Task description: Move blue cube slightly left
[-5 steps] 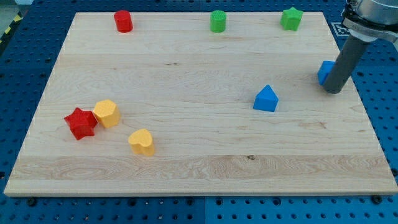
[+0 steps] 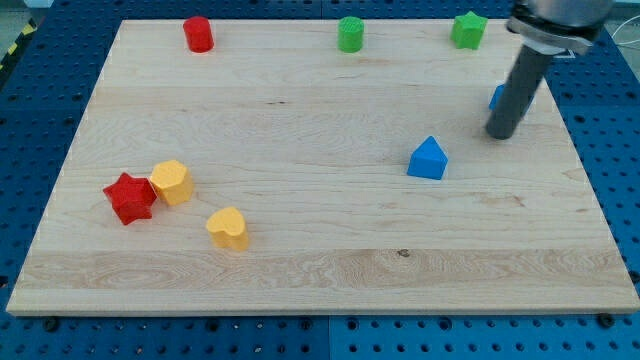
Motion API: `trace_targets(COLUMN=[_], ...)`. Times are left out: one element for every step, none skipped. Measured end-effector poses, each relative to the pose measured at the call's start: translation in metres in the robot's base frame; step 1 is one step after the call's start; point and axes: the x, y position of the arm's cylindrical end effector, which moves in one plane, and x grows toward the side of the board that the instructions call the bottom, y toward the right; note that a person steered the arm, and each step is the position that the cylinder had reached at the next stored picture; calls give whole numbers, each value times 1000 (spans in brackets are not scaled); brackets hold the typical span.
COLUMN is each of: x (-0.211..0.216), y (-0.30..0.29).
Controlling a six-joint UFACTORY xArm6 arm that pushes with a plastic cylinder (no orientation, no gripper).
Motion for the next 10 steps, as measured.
trace_targets(x=[-1, -2, -2, -10, -38, -72, -80, -82, -78, -51], y=[-49, -93, -99, -101, -91, -68, -9, 41, 89, 83])
